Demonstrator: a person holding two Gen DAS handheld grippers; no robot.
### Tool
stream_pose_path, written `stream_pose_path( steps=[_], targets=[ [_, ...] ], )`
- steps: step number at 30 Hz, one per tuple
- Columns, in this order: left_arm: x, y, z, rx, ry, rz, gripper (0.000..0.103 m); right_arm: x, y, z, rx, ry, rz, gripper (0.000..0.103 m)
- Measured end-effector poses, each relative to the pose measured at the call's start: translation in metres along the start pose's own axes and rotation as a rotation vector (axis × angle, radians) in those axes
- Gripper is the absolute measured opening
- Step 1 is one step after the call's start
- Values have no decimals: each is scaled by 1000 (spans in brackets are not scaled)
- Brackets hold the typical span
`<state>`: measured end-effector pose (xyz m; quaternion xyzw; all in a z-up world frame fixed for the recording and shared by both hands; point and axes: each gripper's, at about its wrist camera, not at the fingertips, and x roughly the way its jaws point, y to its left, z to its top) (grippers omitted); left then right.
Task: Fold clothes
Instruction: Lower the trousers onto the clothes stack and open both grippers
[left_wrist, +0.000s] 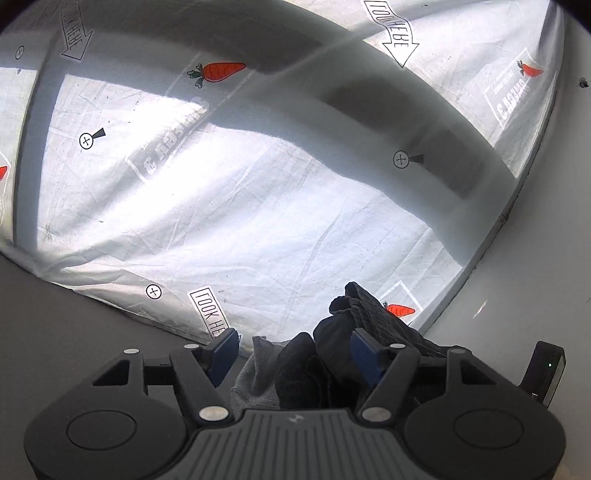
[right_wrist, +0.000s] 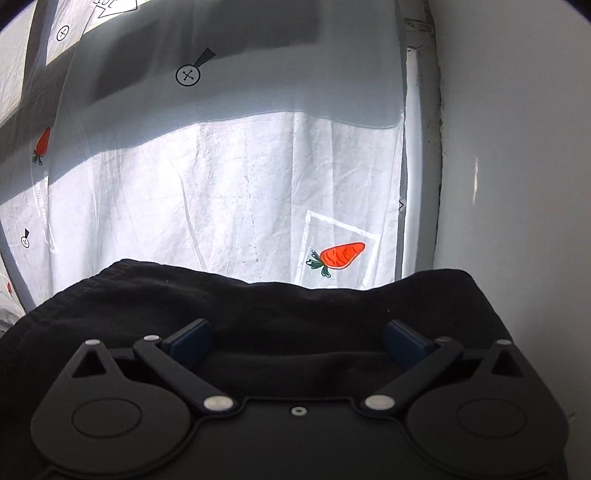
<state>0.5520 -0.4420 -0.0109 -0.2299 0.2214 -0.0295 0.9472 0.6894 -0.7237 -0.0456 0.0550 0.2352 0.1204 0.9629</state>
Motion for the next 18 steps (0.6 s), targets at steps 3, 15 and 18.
stream_pose_path(
  steps=[3,15,18],
  targets=[
    [6,10,4,-1,27,59,68,17,-25,-2,81,36,25,102],
    [-27,-60,21,223,-48,-141,95,-11,3,14,-55,30,-75,103],
    [-47,-49,20,234,-86,-144,103,-29,21,30,-81,43,-141,103]
  ],
)
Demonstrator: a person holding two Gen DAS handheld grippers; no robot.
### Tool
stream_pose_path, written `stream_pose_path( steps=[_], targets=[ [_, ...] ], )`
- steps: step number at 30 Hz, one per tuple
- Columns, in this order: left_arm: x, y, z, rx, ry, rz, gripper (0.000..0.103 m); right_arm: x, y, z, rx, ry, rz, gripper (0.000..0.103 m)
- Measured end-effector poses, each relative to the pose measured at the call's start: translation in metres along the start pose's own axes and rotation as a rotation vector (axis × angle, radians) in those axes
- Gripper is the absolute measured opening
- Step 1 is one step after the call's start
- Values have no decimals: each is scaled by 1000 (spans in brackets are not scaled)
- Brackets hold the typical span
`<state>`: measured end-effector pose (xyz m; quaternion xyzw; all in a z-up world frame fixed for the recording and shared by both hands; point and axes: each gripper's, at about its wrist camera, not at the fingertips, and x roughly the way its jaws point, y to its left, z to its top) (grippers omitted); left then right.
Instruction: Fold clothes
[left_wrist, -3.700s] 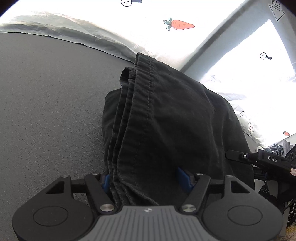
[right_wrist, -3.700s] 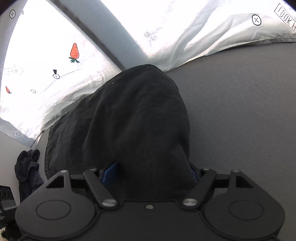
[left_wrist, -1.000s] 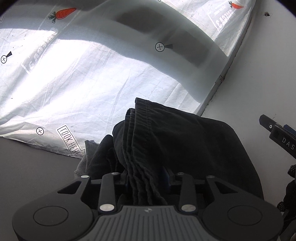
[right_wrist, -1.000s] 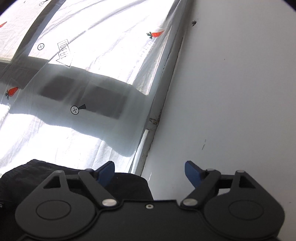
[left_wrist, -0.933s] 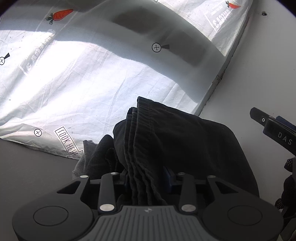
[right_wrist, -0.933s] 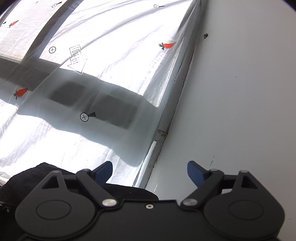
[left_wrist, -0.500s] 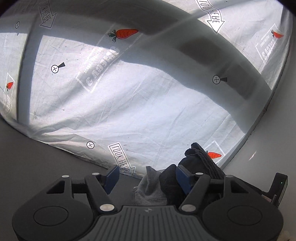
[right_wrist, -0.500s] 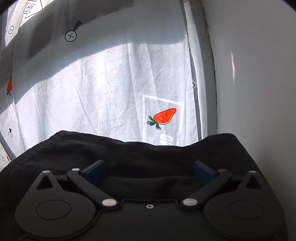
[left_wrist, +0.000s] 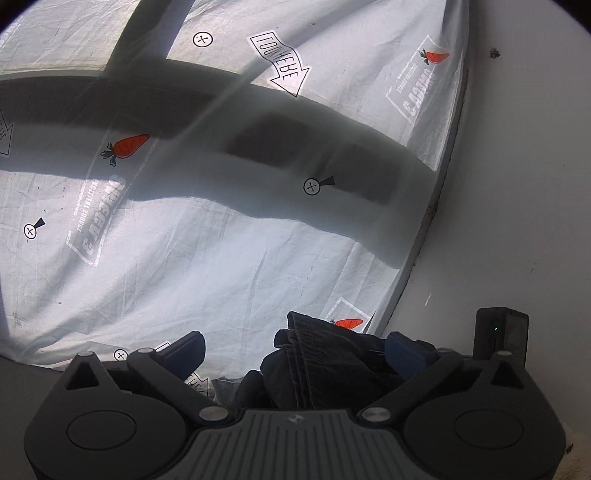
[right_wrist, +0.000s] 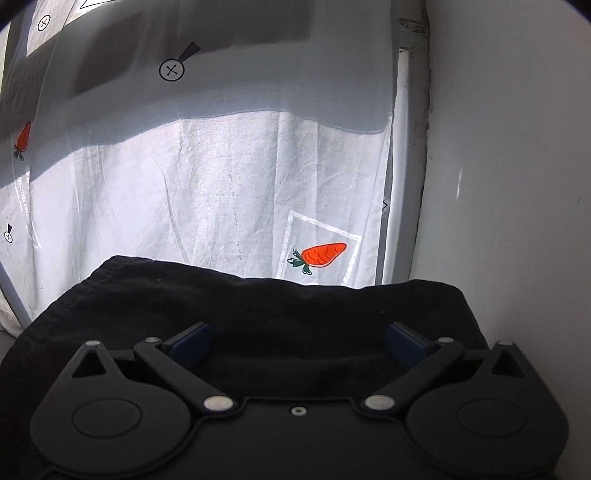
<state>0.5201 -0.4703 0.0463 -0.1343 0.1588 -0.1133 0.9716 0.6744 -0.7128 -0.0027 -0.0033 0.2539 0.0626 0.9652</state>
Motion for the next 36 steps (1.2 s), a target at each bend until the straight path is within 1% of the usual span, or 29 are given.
stream_pose_path(
  steps=[2,5,6,9,11,13,16,18,20,22,24,28,33,36],
  targets=[
    [-19,6,0,-2,-16,12,103,-27,8,7,17,-28,-22,103],
    [-58,17,0,-10,-51,27,103,-80,22,8,66,-73,-18,103],
    [-71,19,-2,-14,-51,31,103,-100,30,4,72,-87,-14,103],
    [-109,27,-9,-35,-43,39,103,-153,54,-14,69,-108,19,103],
    [-136,30,-18,-43,-46,62,103,-186,72,-32,69,-110,40,103],
    [-165,34,-29,-36,-38,92,103,-210,89,-51,62,-101,49,103],
    [-204,37,-41,-8,0,131,103,-246,116,-80,57,-70,76,103],
    [-230,40,-47,10,27,157,103,-264,135,-95,67,-30,100,103],
    [-252,45,-46,23,51,191,103,-279,155,-107,71,0,115,103],
    [-273,54,-45,33,48,208,103,-294,176,-118,61,18,127,103],
    [-293,66,-44,36,41,220,103,-309,198,-130,47,24,124,103],
    [-326,96,-45,27,58,235,103,-335,239,-150,50,34,112,103],
    [-381,139,-47,88,73,257,103,-365,299,-171,51,41,95,103],
    [-417,169,-48,98,82,261,103,-383,340,-184,54,37,86,103]
  ],
)
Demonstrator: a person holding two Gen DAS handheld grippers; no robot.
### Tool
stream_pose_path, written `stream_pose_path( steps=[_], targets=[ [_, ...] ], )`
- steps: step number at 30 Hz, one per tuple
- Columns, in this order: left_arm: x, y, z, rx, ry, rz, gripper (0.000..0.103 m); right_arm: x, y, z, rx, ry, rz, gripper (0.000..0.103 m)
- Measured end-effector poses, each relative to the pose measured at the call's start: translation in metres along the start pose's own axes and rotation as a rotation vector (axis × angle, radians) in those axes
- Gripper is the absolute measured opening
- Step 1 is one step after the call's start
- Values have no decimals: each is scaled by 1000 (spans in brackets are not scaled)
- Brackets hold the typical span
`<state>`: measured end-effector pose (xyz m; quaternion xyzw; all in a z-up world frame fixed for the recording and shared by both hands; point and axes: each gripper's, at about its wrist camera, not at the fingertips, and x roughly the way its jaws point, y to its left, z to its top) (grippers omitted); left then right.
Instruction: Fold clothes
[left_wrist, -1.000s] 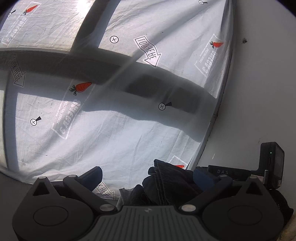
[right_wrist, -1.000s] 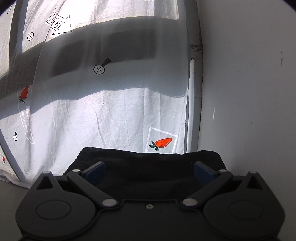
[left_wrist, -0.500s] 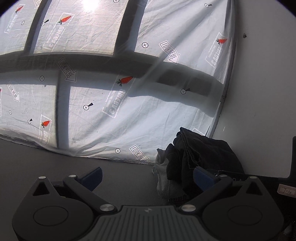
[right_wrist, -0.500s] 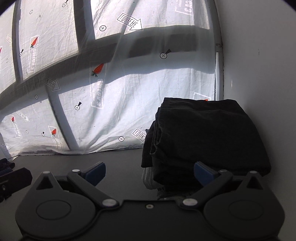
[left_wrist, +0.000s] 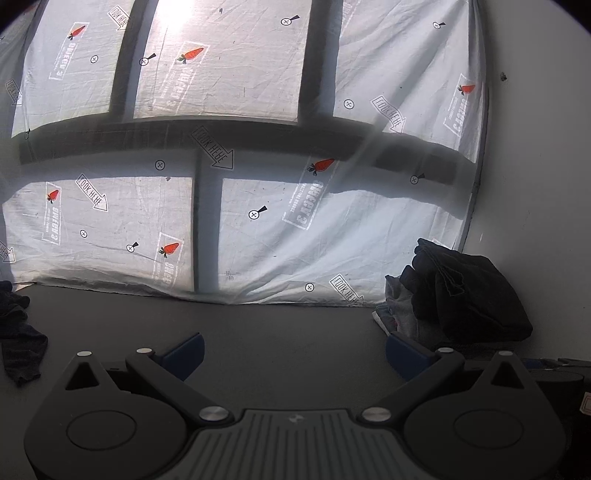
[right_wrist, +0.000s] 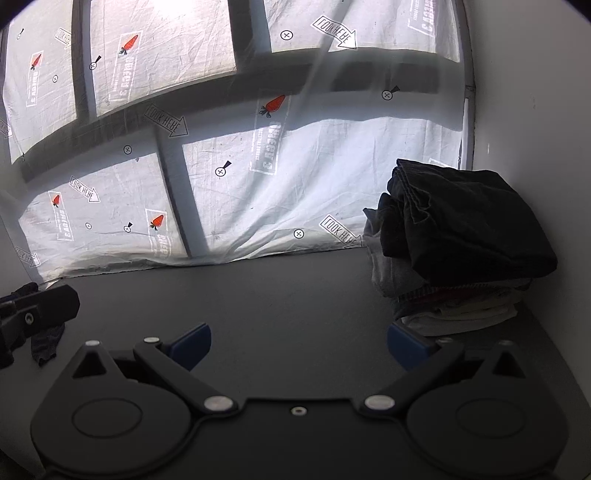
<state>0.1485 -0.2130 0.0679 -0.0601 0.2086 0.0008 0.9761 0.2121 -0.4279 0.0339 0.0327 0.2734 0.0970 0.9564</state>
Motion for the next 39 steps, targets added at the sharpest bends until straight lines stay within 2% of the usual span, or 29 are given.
stream_pose_path(
  steps=[5,10,16,22,27,39],
  targets=[
    [-43,64,-15,5,23,8,103,-28,76,-27,-9,-9,21,103],
    [-80,114,-29,29,55,20,103,-57,144,-59,-24,21,29,103],
    [-114,154,-46,52,100,23,103,-90,195,-90,-23,48,18,103],
    [-134,178,-65,20,150,5,103,-115,225,-115,-74,83,9,103],
    [-142,189,-78,9,184,3,103,-122,233,-127,-72,116,-6,103],
    [-153,199,-86,-5,189,7,103,-128,240,-132,-66,118,-21,103]
  ],
)
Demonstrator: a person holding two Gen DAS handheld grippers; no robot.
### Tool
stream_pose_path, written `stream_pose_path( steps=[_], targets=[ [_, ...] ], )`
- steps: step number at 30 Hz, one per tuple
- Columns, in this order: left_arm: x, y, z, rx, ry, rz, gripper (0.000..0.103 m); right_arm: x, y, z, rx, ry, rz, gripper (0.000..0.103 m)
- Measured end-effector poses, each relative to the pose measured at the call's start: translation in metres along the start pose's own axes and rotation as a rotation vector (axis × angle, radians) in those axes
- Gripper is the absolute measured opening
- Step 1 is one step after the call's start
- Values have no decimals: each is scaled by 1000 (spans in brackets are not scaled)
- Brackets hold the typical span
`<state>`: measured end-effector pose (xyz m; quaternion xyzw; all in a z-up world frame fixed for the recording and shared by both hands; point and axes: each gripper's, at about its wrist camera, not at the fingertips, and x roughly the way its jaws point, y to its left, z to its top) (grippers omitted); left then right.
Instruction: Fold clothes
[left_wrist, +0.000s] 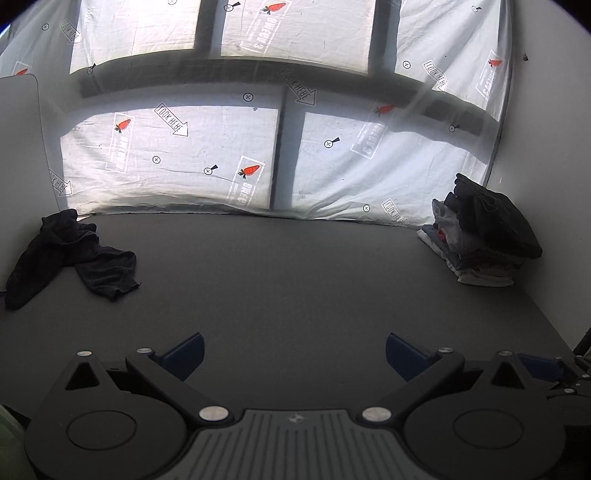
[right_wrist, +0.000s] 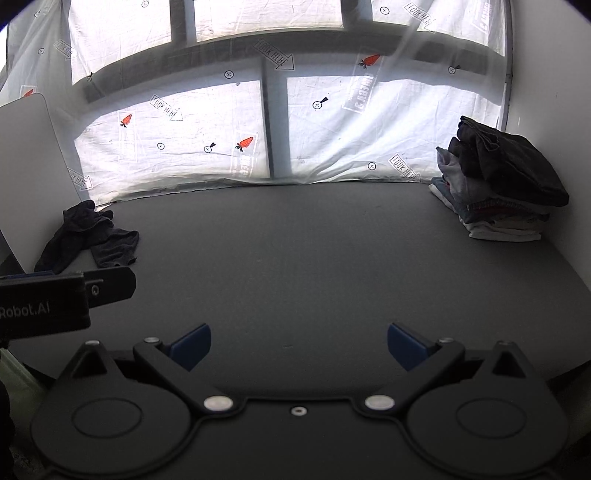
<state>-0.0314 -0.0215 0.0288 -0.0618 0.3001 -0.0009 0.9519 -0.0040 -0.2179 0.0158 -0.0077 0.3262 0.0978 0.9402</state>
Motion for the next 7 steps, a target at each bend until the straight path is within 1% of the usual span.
stream_pose_path(
  steps=[7],
  targets=[
    [-2,-2,0,11,-11,-4,103,-3,1,-1,-4,-10,-6,103]
  ],
)
